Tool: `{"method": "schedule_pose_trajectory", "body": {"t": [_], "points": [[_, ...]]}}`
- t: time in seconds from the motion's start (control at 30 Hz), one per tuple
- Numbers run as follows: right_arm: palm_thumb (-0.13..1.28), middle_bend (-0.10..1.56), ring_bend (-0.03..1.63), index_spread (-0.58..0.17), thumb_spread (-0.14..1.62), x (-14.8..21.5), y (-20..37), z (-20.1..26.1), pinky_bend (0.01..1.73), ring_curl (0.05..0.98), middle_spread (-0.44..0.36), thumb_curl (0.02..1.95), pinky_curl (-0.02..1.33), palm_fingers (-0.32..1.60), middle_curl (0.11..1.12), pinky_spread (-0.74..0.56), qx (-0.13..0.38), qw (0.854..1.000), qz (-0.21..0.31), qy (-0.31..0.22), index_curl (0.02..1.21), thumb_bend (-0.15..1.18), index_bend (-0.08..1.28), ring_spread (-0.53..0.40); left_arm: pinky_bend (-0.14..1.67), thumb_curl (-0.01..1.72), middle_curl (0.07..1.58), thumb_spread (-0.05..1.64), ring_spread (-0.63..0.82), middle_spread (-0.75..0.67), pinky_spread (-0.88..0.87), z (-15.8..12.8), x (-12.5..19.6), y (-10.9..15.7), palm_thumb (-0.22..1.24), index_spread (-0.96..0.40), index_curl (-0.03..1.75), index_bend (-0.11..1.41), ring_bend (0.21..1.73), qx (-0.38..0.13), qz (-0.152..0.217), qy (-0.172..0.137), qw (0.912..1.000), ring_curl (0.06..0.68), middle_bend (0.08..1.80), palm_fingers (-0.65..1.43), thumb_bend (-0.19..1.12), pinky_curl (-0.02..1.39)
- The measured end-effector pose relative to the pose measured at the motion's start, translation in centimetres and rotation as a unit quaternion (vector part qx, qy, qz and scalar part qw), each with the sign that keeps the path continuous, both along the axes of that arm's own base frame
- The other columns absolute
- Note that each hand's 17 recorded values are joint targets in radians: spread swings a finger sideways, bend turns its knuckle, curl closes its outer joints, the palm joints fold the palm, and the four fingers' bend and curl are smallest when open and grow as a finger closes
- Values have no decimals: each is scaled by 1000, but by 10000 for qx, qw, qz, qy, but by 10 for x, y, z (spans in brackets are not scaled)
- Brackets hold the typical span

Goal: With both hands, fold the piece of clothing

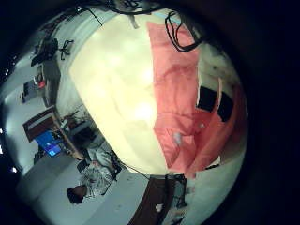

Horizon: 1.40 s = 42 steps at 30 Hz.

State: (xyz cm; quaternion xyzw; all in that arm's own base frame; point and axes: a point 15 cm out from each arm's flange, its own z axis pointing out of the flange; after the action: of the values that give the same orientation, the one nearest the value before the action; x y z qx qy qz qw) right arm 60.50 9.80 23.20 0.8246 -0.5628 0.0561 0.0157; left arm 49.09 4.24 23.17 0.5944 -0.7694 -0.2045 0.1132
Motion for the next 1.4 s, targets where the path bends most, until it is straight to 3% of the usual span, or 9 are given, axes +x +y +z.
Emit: {"method": "schedule_pose_trajectory", "body": {"t": [0.1,0.17,0.23,0.37,0.5,0.63,0.97,1.17,1.4], "points": [[924,1205,1387,-267,1286,15,6,-31,1210,615,-181,489,778,1133,829,-286,44,10000,-16,-78,834,-43,1030,-211,970,670,1117,943,-475,-627,-681,-28,14,5,778,-583,1383,168,1243,26,169,-99,9998,536,836,741,-27,643],[860,1181,1355,-279,1317,20,7,-34,1183,596,-179,464,755,1097,807,-316,124,9998,-74,-141,814,-31,961,-221,955,642,1071,967,-450,-565,-641,-36,17,7,723,-539,1311,114,1222,2,234,-123,9996,556,649,357,-40,670],[842,1153,1331,-288,1336,28,11,-34,1161,583,-177,452,737,1058,791,-348,255,9992,-117,-278,802,-20,903,-230,975,617,1025,987,-402,-475,-598,-40,25,8,672,-477,1244,88,1195,-112,337,-266,9990,556,481,128,-48,688],[815,1068,1252,-314,1391,45,8,-10,1055,550,-183,410,679,916,745,-465,484,9961,-220,-707,771,-8,750,-252,795,540,836,1050,-87,-138,-317,-36,47,3,567,-234,1035,110,922,-600,672,-806,9927,433,229,-210,-46,630],[804,999,1219,-335,1424,49,-2,19,998,524,-186,377,630,858,713,-538,529,9939,-284,-929,739,-7,633,-262,632,470,697,1103,215,163,63,-21,56,8,483,-29,851,90,750,-945,1014,-1094,9843,349,142,-246,-38,557],[796,952,1193,-350,1452,47,-15,61,974,506,-183,348,602,863,693,-579,559,9905,-347,-1205,719,-5,544,-271,532,417,576,1141,396,362,350,5,66,15,435,103,690,87,648,-1020,1129,-1569,9758,294,132,-249,-28,475],[769,905,1129,-387,1478,-22,-56,126,876,489,-180,300,554,810,678,-631,444,9904,-493,-1214,705,-8,410,-272,404,352,379,1165,552,489,557,77,29,22,414,184,442,114,508,-1002,1002,-2197,9652,232,139,-173,-20,368],[774,861,980,-412,1474,-91,-71,124,649,450,-173,287,509,455,659,-431,269,9980,-342,-463,722,3,473,-250,353,332,311,1162,568,471,550,90,-25,8,426,180,358,135,469,-1062,784,-2147,9677,219,157,-112,-16,338],[812,700,760,-408,1487,-144,-88,88,535,361,-141,289,446,185,576,-26,80,9987,-100,489,655,5,458,-132,321,323,281,1153,561,432,533,47,-80,-32,447,169,314,145,438,-1237,522,-1606,9778,213,168,-72,-16,325]]}}
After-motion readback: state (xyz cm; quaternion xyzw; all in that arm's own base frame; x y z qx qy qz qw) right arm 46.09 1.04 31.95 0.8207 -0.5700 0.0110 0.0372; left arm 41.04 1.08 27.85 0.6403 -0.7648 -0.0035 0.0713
